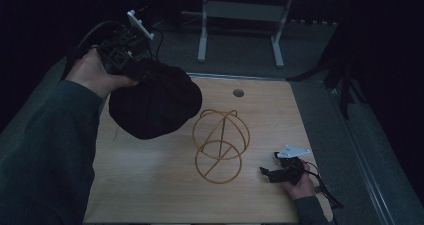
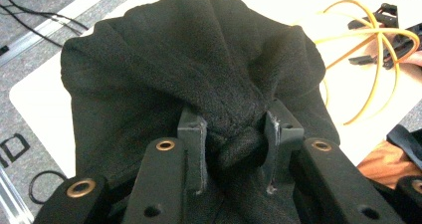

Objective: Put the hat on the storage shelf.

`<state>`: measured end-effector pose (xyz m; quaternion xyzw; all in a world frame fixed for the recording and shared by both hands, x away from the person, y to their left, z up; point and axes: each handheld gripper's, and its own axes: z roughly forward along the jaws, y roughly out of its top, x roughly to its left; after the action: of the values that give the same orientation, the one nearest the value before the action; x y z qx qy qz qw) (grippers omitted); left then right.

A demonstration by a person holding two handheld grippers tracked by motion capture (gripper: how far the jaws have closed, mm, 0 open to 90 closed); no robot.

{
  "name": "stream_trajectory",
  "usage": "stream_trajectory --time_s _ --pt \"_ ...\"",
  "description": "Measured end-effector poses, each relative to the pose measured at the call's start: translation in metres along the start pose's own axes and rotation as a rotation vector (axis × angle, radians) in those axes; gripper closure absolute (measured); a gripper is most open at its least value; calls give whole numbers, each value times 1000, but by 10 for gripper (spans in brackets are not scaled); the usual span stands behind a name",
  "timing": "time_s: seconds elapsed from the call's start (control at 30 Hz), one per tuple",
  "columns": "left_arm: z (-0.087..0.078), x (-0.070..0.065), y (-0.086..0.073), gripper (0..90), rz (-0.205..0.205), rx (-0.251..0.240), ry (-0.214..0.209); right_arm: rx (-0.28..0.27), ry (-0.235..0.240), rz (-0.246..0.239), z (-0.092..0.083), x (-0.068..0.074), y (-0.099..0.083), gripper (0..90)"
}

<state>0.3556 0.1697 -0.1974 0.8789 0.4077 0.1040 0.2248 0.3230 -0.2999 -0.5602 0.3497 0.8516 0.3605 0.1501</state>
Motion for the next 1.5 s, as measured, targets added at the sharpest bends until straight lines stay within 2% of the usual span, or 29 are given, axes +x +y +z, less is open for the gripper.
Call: stream_trajectory --time_s 0.57,1.13,1.5 --pt "-4 -8 19 672 8 -31 -14 0 1 -2 0 0 0 119" --pt "-5 -22 41 672 41 -34 -26 1 0 -1 0 0 0 119" --pt "-2 -36 55 672 73 -45 -47 1 0 -1 0 0 0 119"
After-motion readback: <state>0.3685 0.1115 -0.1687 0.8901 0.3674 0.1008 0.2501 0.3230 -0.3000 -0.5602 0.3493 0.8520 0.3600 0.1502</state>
